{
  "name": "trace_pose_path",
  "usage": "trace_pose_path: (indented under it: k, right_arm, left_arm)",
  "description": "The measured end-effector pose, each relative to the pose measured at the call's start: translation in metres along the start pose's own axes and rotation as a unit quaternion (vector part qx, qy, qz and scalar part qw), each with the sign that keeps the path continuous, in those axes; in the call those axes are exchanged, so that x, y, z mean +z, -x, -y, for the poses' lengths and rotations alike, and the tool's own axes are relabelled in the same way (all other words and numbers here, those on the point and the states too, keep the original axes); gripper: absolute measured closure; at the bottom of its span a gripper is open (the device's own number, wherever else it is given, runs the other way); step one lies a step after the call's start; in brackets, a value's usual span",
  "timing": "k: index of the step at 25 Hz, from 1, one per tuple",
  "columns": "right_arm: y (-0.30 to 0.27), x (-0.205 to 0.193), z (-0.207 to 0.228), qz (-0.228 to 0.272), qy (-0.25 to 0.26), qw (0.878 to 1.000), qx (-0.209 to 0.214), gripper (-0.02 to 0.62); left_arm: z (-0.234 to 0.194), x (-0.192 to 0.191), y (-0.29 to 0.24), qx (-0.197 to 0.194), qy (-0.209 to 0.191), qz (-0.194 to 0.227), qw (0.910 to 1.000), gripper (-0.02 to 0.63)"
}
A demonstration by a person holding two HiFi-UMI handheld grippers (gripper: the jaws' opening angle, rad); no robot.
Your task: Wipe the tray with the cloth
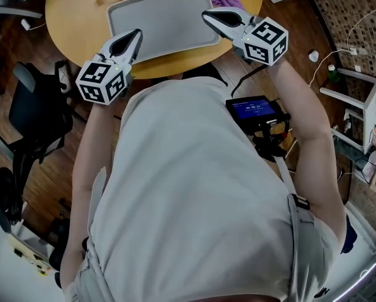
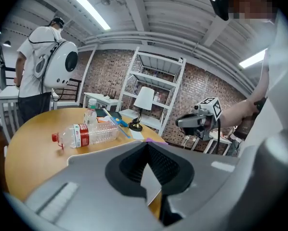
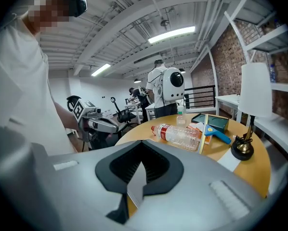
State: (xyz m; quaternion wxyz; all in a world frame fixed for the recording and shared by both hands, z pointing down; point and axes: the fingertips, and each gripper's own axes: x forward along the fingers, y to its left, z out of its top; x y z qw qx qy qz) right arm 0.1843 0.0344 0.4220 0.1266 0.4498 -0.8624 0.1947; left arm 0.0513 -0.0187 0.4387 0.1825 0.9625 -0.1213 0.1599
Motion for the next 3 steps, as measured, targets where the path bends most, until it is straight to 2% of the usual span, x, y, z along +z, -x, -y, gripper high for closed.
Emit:
trace_pose_path:
  k: [3]
  right_arm:
    - [0.0118,-0.0066,-0.0026,0.000,-0.004,1.000,-0.004,0.595]
  left_arm:
    - [0.0098,-0.0007,-0.0053,-0.004,0.003,0.000,1.0000,0.606]
